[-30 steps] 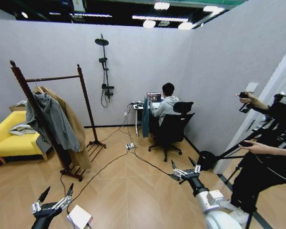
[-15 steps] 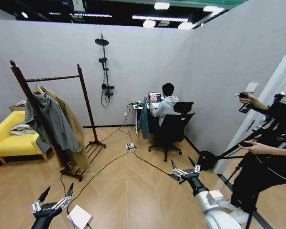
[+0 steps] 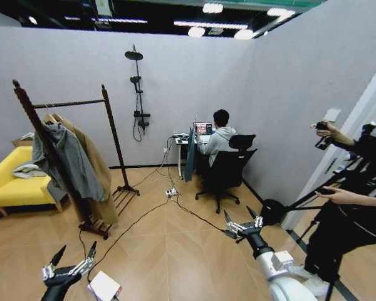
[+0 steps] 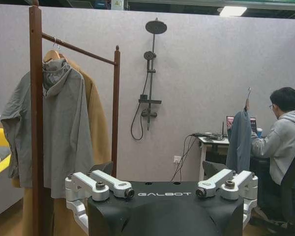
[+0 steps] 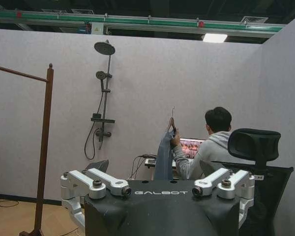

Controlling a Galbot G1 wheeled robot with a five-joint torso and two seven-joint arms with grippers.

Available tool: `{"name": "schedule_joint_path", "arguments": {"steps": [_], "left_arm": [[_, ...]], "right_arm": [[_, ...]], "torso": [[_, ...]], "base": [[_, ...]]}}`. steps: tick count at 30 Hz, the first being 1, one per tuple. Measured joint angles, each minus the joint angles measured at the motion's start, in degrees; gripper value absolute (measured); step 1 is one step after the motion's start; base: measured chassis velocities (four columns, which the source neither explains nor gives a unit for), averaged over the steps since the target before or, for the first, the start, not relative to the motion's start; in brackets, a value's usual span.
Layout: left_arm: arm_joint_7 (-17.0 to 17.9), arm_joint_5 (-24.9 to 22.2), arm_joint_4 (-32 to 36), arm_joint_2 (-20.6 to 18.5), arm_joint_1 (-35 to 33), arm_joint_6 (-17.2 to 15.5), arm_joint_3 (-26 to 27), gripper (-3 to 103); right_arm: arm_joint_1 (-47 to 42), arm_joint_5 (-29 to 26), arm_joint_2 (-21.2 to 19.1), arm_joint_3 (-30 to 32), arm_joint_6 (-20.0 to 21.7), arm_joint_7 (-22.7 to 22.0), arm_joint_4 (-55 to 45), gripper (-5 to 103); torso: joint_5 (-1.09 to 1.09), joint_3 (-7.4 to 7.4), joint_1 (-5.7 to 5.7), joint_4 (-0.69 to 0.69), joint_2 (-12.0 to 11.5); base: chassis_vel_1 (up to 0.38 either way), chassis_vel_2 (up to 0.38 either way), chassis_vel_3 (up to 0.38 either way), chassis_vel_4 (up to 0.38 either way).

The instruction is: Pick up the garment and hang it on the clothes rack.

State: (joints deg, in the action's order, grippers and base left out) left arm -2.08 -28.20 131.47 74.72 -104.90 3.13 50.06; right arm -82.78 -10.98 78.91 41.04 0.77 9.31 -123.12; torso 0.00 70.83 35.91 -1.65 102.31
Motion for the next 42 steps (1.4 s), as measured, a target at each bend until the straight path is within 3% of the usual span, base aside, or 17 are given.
{"name": "schedule_joint_path", "arguments": {"steps": [12, 42], "left_arm": [[0.01, 0.0, 0.0, 0.0, 0.0, 0.0, 0.0, 100], [0.0, 0.0, 0.0, 0.0, 0.0, 0.0, 0.0, 100]], "right_arm": [[-0.21, -0.01, 0.02, -0.08, -0.26, 0.1, 0.07, 100], [0.23, 0.51, 0.03, -0.65, 0.37, 0.59, 0.23, 100]], "torso": [[0.0, 0.01, 0.02, 0.01, -0.01], [-0.01, 0.0, 0.01, 0.0, -0.01]], "base": [[-0.239, 0.241, 0.224, -0.234], [-0.351, 0.349, 0.35, -0.353]]}}
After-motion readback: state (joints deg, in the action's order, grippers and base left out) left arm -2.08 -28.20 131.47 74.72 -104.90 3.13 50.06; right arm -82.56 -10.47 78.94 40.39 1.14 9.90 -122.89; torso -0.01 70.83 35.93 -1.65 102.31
